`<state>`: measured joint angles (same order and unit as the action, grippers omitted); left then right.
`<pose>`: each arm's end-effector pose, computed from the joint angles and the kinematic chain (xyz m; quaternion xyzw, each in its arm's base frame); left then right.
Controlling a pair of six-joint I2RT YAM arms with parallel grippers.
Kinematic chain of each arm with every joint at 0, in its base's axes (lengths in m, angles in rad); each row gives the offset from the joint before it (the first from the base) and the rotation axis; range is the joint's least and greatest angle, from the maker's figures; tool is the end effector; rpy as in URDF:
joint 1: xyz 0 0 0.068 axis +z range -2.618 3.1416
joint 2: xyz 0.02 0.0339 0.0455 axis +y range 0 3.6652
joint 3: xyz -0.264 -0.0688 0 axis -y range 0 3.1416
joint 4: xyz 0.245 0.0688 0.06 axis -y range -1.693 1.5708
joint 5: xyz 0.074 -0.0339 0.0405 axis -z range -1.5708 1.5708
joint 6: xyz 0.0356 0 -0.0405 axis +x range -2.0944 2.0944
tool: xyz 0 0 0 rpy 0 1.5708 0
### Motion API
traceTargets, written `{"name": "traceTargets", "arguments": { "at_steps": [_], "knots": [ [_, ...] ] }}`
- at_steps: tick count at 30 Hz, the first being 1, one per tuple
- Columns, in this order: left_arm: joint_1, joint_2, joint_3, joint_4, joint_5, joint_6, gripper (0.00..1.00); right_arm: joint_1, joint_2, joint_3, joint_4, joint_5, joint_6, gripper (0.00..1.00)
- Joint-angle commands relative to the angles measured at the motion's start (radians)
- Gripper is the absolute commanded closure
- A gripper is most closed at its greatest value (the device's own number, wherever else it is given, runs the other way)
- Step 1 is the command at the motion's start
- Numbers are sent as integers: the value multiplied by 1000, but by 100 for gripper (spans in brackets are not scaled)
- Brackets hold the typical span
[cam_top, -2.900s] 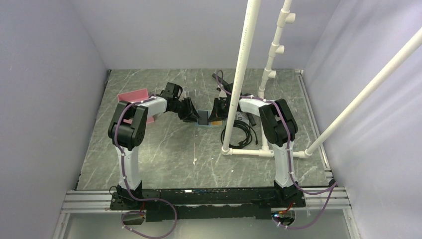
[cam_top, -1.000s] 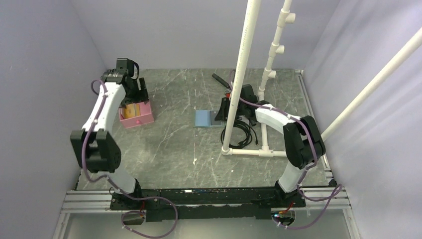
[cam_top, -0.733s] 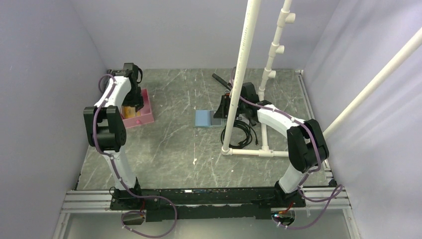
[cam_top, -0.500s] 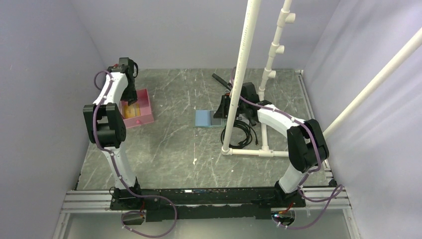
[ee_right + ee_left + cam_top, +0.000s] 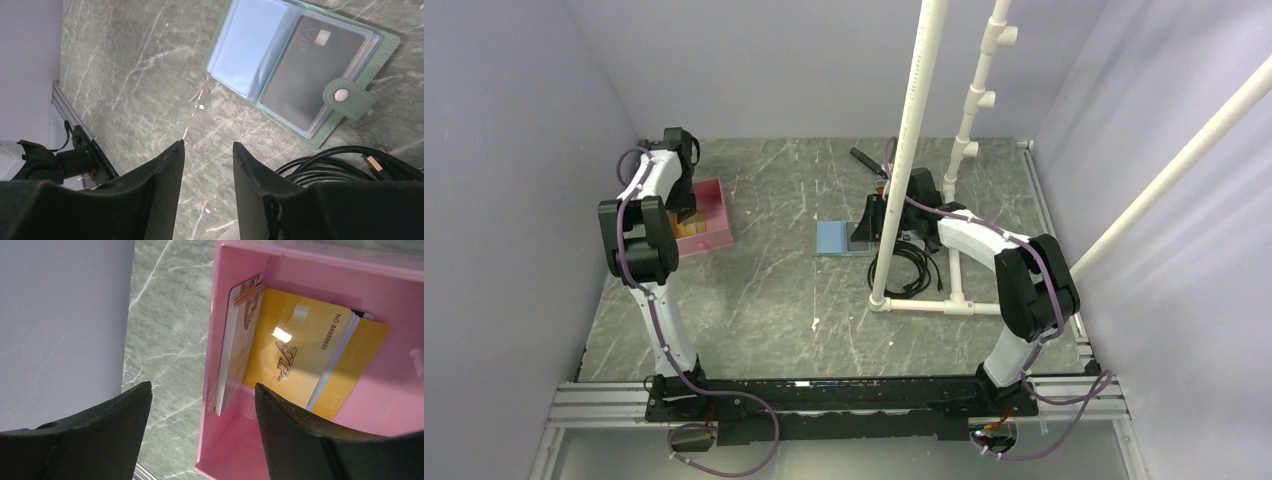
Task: Put the credit cards into the card holder
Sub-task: Pick up the credit card from the storage box.
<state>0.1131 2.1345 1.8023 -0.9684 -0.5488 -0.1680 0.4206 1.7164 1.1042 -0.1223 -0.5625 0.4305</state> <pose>0.4352 0.0681 0.2129 -0.1698 0.9393 0.2648 0.1370 0.3305 0.1686 0.2132 -0.1084 0.8785 0.3921 0.2506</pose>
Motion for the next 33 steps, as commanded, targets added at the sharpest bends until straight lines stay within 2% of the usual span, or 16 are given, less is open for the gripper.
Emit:
{"name": "traceTargets", "arguments": {
  "at_steps": [1, 5, 21, 26, 33],
  "knots": [
    [3, 33, 52, 16, -64, 25, 20, -3, 0, 20, 41, -26, 1, 57],
    [7, 39, 61, 14, -92, 35, 22, -3, 1, 20, 42, -30, 2, 57],
    [8, 33, 84, -12, -80, 44, 47, -3, 6, 23, 44, -45, 5, 58],
    [7, 31, 91, -24, -81, 43, 50, -3, 7, 25, 45, -48, 5, 58],
    [7, 22, 89, -31, -75, 42, 62, -2, 9, 26, 44, -54, 5, 58]
  ]
}}
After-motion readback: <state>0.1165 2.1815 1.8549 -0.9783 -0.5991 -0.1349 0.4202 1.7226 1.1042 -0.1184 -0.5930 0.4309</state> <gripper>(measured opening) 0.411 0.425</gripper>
